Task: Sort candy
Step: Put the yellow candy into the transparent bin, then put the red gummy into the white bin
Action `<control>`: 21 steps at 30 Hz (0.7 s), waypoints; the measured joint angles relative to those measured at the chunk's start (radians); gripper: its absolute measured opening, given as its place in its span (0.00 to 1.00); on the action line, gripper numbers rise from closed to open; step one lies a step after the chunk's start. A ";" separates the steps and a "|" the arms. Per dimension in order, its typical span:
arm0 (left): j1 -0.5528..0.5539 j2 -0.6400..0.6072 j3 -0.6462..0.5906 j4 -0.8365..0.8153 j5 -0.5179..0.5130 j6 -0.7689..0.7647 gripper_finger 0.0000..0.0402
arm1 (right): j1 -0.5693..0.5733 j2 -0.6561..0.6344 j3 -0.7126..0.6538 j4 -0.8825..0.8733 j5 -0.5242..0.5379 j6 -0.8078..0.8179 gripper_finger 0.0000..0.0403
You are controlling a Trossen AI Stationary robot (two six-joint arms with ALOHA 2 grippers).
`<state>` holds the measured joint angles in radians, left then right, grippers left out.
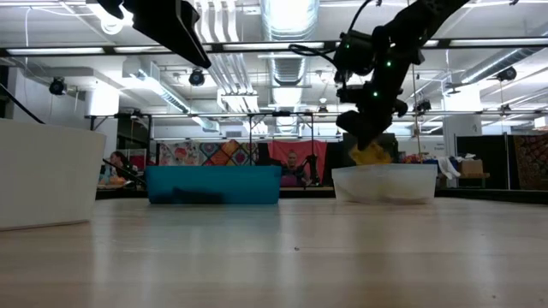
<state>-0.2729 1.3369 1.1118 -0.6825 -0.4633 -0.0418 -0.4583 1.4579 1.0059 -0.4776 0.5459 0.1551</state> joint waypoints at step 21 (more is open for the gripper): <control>0.000 0.000 -0.039 0.074 0.000 -0.013 0.42 | 0.080 -0.181 -0.001 -0.009 -0.209 0.106 0.44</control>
<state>-0.2729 1.3369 1.0729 -0.6090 -0.4629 -0.0544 -0.3783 1.2773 1.0050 -0.4861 0.3371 0.2610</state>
